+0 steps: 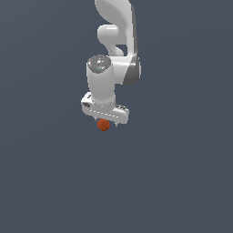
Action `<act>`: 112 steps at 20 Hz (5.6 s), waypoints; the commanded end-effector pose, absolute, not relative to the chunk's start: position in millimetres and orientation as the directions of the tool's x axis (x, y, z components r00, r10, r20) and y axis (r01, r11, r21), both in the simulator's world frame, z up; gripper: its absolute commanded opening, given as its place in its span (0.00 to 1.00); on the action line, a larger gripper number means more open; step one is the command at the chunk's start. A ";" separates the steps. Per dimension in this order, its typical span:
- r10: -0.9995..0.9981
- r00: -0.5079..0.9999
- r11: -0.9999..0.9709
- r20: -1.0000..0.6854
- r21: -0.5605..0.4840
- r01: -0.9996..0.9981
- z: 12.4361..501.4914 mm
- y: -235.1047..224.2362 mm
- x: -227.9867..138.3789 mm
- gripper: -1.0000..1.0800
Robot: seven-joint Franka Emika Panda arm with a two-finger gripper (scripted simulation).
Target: Pick up the object and move it to a goal position.
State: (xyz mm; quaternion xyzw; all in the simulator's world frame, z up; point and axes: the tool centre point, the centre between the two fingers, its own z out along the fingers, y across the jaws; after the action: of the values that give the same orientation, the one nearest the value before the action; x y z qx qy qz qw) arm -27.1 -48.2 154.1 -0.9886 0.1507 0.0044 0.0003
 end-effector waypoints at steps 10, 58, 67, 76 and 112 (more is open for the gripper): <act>-0.605 0.796 -0.796 -0.008 -0.001 -0.605 128.5 -58.8 -52.0 0.96; -0.912 0.410 -0.410 0.000 0.000 -0.912 46.8 -76.3 -92.3 0.00; -0.912 0.410 -0.410 0.001 -0.002 -0.912 48.3 -76.1 -91.3 0.00; -0.912 0.410 -0.410 0.001 -0.002 -0.912 74.8 -82.5 -85.1 0.00; -0.912 0.410 -0.410 0.001 0.000 -0.912 379.0 -156.2 -2.4 0.00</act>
State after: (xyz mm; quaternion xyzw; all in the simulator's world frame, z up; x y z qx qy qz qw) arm -5.3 -154.2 369.2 -0.8394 0.5435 0.0001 -0.0007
